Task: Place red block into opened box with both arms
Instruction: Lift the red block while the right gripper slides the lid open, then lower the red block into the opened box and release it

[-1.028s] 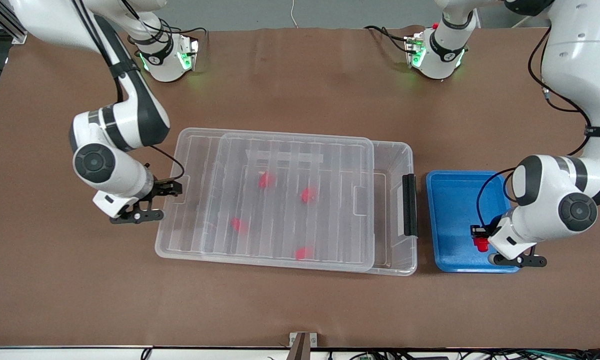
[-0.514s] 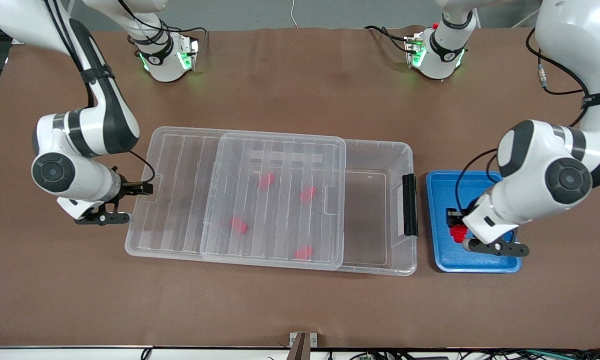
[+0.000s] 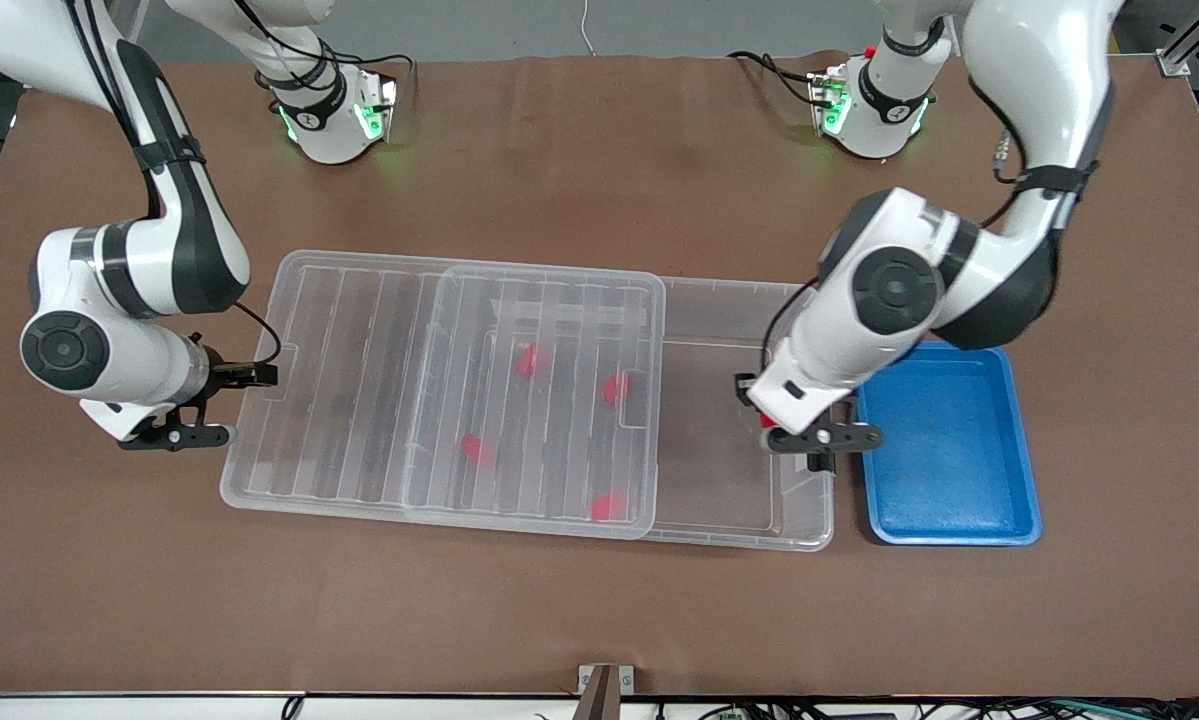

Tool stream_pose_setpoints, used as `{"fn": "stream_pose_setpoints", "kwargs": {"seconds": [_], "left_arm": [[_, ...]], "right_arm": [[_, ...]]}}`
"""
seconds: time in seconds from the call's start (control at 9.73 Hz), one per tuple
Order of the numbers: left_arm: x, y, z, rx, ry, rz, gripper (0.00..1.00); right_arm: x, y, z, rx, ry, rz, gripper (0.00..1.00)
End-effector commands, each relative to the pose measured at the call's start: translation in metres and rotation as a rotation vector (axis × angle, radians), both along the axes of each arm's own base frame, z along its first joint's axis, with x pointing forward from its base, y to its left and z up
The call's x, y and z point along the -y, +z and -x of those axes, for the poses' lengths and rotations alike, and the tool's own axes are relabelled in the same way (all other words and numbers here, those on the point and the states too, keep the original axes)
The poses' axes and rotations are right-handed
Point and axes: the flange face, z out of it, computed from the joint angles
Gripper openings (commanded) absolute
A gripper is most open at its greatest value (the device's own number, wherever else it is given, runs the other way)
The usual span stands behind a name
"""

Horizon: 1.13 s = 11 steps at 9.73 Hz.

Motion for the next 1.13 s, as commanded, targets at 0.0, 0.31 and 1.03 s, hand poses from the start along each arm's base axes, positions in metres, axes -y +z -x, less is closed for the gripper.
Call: {"fn": "stream_pose_setpoints", "kwargs": {"seconds": [0.0, 0.31, 1.03], "left_arm": [[0.022, -0.068, 0.015, 0.002, 0.019, -0.072, 0.00], [0.019, -0.126, 0.037, 0.007, -0.007, -0.034, 0.01], [0.007, -0.195, 0.028, 0.032, -0.040, -0.004, 0.99]], "right_arm": [[-0.013, 0.050, -0.005, 0.048, -0.005, 0.019, 1.00], [-0.015, 0.192, 0.020, 0.214, -0.135, -0.024, 1.00], [0.074, 0.277, 0.087, 0.196, -0.248, -0.183, 1.00]]}}
